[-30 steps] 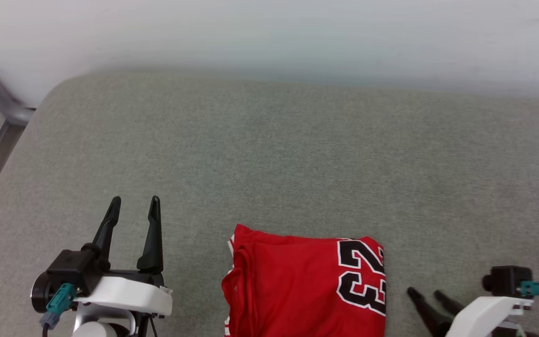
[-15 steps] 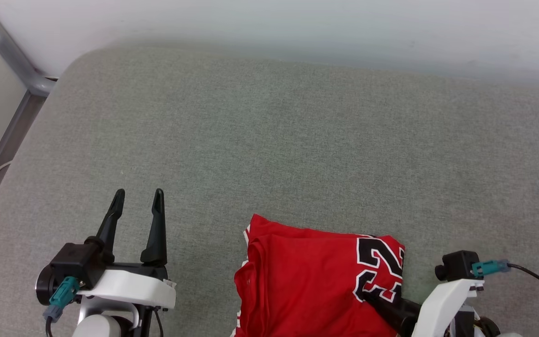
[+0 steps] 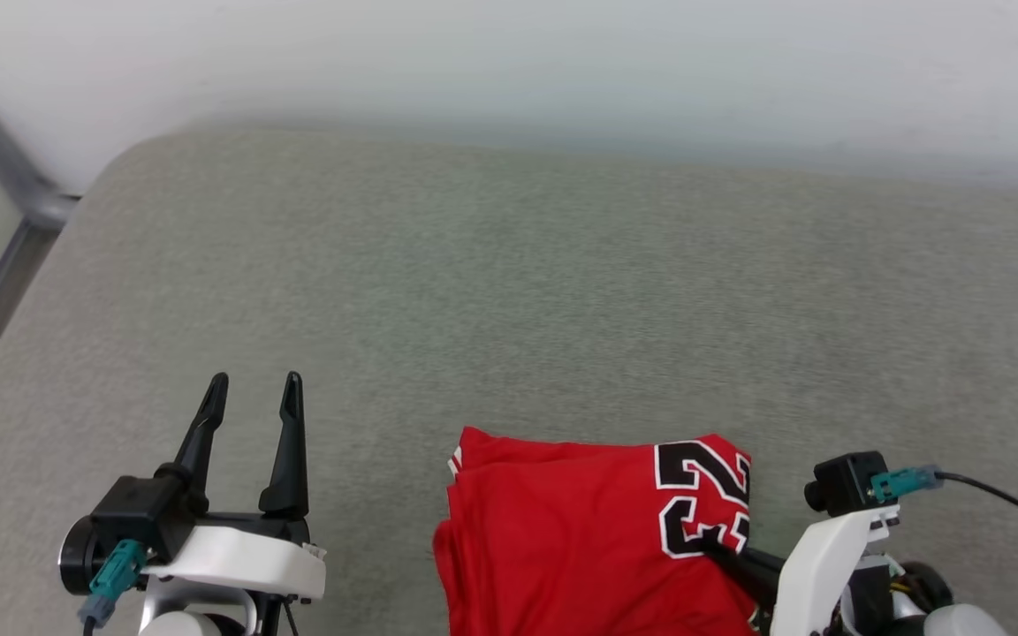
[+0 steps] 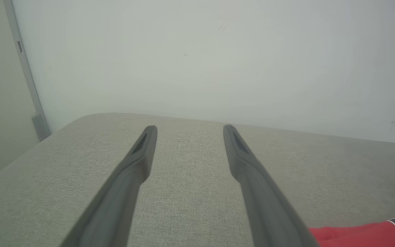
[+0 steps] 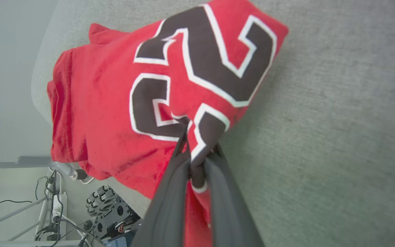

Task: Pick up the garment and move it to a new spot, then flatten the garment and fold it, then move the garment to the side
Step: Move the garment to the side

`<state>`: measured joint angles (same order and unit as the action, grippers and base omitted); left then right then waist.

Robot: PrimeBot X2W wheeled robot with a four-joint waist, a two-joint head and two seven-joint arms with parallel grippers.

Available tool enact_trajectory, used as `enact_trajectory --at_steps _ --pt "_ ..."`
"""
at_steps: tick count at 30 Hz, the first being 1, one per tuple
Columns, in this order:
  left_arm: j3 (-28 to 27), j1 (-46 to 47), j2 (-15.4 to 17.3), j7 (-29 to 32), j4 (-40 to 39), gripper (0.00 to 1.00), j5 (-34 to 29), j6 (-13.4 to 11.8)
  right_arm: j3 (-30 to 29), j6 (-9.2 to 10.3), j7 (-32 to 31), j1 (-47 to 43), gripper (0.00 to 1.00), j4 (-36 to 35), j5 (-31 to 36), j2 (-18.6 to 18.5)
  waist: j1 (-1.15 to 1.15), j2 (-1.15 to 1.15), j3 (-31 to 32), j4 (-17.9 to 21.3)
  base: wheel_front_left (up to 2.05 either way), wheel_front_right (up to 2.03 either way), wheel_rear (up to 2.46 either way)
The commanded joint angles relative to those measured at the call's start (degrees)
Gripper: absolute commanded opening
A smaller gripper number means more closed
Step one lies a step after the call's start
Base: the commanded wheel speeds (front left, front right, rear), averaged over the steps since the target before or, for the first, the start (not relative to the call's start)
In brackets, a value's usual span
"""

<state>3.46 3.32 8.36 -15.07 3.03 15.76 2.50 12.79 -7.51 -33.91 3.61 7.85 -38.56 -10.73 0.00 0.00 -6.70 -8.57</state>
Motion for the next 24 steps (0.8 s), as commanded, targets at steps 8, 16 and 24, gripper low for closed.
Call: enact_trajectory --at_steps 8,16,24 --pt "-0.59 -1.99 0.83 -0.11 -2.39 1.0 -1.52 -0.15 -1.36 0.05 -4.12 -0.1 0.0 -5.3 4.58 -4.95 0.0 0.0 1.39 12.1 0.0 0.0 0.0" --pt "0.17 -1.94 1.53 0.21 -4.29 1.0 -2.11 -0.18 -2.6 0.05 -5.43 3.05 0.0 -4.79 6.79 -8.54 0.0 0.0 -0.47 24.49 0.0 0.0 0.0" --pt "0.65 0.66 2.96 2.0 -7.87 1.0 -2.14 0.35 -1.48 0.04 -1.4 10.79 0.0 -1.71 7.88 -10.06 0.0 0.0 -6.57 31.54 0.0 0.0 0.0"
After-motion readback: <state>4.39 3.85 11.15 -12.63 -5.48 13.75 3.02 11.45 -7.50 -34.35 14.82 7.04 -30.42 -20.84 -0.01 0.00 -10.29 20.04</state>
